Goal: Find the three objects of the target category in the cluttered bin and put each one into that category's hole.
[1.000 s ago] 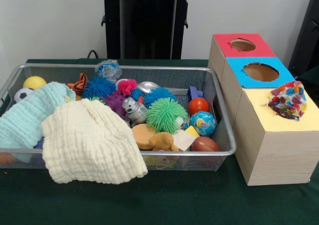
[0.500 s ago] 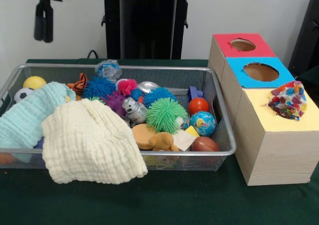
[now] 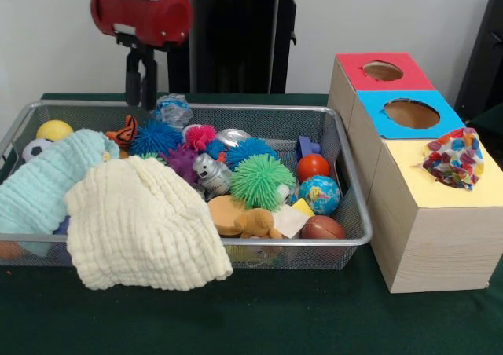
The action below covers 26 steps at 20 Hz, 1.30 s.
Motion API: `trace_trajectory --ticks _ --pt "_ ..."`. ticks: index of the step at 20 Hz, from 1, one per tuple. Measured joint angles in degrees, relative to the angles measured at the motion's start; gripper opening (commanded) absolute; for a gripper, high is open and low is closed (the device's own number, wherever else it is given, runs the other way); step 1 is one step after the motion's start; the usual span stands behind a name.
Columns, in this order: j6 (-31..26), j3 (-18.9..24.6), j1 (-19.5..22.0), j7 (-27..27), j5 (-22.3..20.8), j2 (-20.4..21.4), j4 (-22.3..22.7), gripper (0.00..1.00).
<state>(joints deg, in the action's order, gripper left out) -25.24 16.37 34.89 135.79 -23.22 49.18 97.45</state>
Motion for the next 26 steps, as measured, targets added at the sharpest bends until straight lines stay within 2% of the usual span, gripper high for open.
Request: trace_trajectory --ticks 12,26 --pt "0.01 -2.29 -3.23 0.0 0.42 -1.57 2.2 1.0" --pt "0.02 -8.56 -2.64 0.0 0.62 -3.05 3.42 1.0"
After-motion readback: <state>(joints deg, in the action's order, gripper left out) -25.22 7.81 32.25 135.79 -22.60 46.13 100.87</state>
